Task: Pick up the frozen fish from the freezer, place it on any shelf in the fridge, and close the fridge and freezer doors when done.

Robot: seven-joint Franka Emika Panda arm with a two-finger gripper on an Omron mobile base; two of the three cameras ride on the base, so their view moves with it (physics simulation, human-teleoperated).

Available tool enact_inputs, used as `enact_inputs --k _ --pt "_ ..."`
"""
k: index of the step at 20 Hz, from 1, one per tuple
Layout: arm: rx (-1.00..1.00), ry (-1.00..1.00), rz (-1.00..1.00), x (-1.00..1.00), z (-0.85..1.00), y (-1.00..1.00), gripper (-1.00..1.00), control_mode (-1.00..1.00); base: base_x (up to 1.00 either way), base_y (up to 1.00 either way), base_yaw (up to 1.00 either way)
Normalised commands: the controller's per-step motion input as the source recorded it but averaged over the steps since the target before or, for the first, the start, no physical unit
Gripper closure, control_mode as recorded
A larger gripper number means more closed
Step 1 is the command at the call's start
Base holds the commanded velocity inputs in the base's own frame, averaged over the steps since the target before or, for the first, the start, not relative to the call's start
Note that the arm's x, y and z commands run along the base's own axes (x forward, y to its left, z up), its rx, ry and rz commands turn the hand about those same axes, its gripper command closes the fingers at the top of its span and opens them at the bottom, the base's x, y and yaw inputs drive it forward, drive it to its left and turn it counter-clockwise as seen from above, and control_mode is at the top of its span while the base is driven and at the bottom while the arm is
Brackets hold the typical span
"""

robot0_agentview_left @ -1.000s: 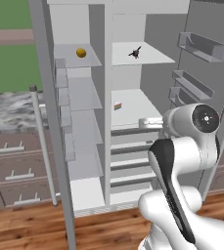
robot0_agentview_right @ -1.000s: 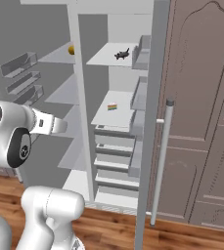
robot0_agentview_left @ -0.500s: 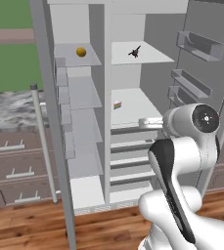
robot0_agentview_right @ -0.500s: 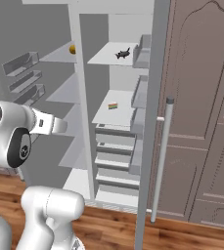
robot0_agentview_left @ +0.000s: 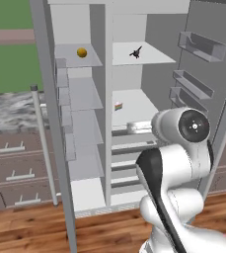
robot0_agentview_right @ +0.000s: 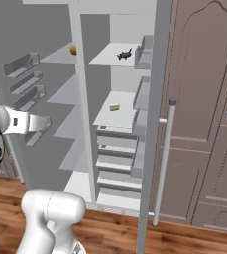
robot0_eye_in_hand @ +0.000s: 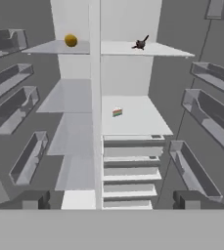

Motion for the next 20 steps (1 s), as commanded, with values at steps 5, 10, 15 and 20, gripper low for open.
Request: enact_inputs --k 5,10,15,20 --pt "-0.31 -0.03 0.02 -0.47 0.70 1.00 -1.00 -1.00 0.00 0.00 0.00" --pt "-0.29 -0.02 0.06 -0.03 0.36 1.00 -1.00 -1.00 0.00 0.00 0.00" --pt "-0.23 0.00 0.05 0.10 0.10 1.00 -1.00 -1.00 0.00 0.00 0.00" --pt "-0.21 0.00 0.08 0.39 0.02 1.00 -1.00 -1.00 0.00 0.00 0.00"
